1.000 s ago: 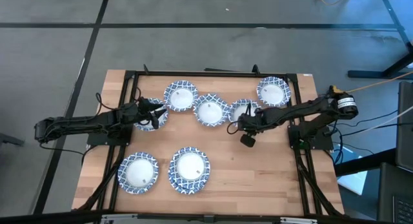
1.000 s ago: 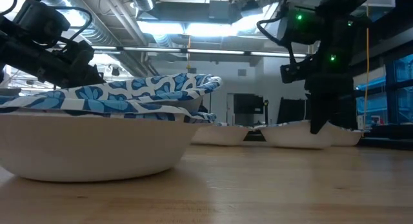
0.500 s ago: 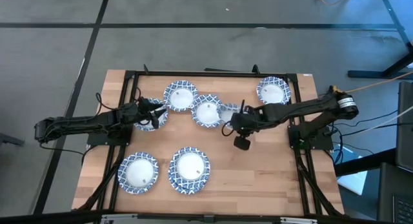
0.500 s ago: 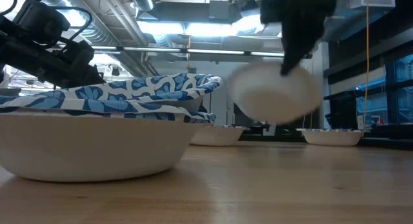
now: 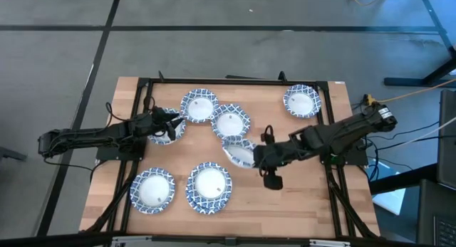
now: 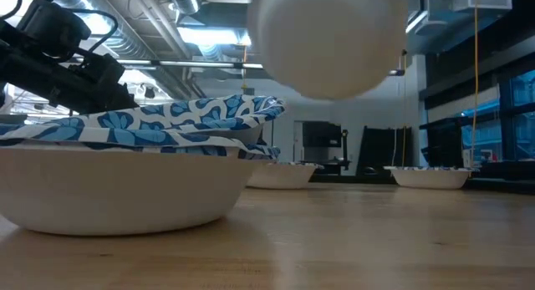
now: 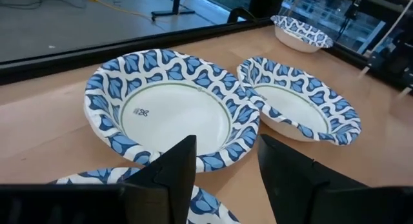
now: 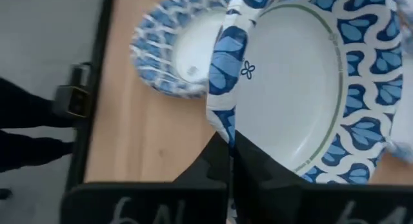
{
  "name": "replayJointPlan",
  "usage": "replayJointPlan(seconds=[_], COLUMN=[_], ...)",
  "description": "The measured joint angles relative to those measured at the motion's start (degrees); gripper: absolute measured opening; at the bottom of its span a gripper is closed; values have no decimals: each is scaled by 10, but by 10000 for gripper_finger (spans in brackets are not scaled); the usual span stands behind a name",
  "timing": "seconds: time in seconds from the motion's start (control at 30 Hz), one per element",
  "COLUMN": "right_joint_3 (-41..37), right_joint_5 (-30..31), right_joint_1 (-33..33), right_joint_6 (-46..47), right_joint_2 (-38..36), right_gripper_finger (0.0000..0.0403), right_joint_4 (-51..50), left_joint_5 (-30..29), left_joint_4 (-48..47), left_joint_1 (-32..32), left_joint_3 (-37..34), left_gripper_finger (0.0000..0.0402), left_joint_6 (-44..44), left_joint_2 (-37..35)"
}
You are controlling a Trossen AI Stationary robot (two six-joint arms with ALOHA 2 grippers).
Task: Nest bowls inside each other
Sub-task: Stack the blue patterned bowl on the stacked blue patterned bowls
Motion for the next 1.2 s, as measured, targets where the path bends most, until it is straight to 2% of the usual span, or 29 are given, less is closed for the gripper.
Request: replayJointPlan(seconds=[0.1, 0.33, 0.7, 0.93, 1.2], right_joint_3=[0, 14, 235, 256, 256], right_joint_5=[-15, -114, -110, -109, -110], right_joint_1=[15, 27, 24, -10, -14], right_joint_6=[-14, -21, -107, -87, -49], right_joint_2=[16, 85, 250, 303, 348], right_gripper_finger=[1, 2, 2, 2, 3], right_joint_4=[29, 116, 13, 17, 53], left_joint_5=[4, 43, 45, 90, 121], left_joint_4=[0, -2, -5, -12, -17], left_joint_1=[0, 0, 0, 0, 0], left_joint_3=[0, 0, 0, 0, 0], left_gripper_finger=[160, 160, 160, 160, 160], left_joint_6=[0, 0, 0, 0, 1], left_joint_2=[0, 0, 0, 0, 0])
